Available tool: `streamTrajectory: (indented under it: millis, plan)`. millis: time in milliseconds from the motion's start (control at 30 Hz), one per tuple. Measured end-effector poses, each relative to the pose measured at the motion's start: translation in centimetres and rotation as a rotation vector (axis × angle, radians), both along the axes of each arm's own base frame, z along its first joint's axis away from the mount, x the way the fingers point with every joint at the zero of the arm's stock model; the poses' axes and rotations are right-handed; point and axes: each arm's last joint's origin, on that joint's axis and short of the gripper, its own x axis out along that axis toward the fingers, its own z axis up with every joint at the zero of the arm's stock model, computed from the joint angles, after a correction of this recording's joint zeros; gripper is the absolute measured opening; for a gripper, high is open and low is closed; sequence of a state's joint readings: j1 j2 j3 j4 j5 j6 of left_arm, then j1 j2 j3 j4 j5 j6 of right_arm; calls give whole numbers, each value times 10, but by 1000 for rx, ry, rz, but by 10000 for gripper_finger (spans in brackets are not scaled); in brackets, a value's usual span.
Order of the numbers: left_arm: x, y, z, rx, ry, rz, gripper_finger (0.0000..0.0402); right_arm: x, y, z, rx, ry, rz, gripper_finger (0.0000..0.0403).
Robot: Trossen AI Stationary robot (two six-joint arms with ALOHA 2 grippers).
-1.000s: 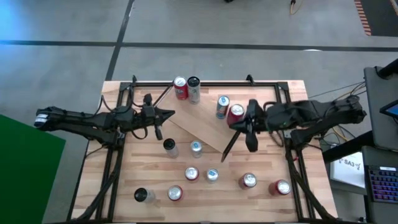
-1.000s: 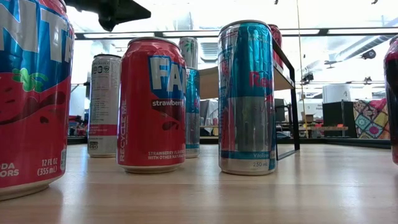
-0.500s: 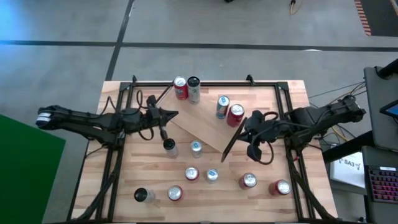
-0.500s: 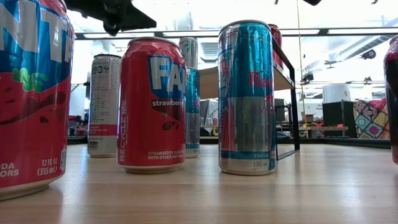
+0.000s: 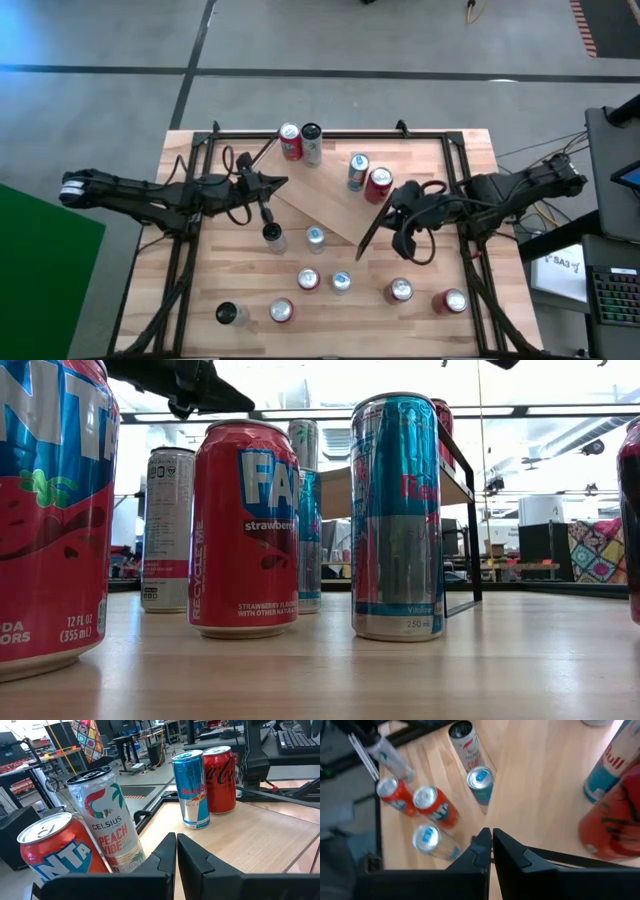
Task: Place canned beverage on shelf
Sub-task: Put the red/white soda can on the shelf
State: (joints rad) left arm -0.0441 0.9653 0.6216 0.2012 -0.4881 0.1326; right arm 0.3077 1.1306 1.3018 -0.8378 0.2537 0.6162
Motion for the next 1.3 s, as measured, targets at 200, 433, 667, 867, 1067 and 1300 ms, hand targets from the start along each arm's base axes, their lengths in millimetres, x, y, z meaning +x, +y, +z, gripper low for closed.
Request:
streamTrajectory:
  millis: [200, 433, 667, 867, 1067, 1300]
  plan:
    - [0, 0, 0, 1, -2, 0, 0, 16, 9, -13, 157, 69, -3, 9]
    - [0, 0, 2, 19, -11, -2, 0, 30, 18, -34, 354, 241, -6, 9]
    - [0, 0, 4, 46, -21, -5, 0, 22, 20, -49, 491, 488, -217, 9]
    - [0, 0, 5, 56, -19, -6, 0, 17, 23, -49, 511, 703, -382, 9]
    - [0, 0, 5, 59, -18, -7, 0, 29, 45, -50, 519, 807, -383, 9]
    - [0, 0, 6, 83, -17, -9, 0, 31, 76, -64, 447, 895, -193, 9]
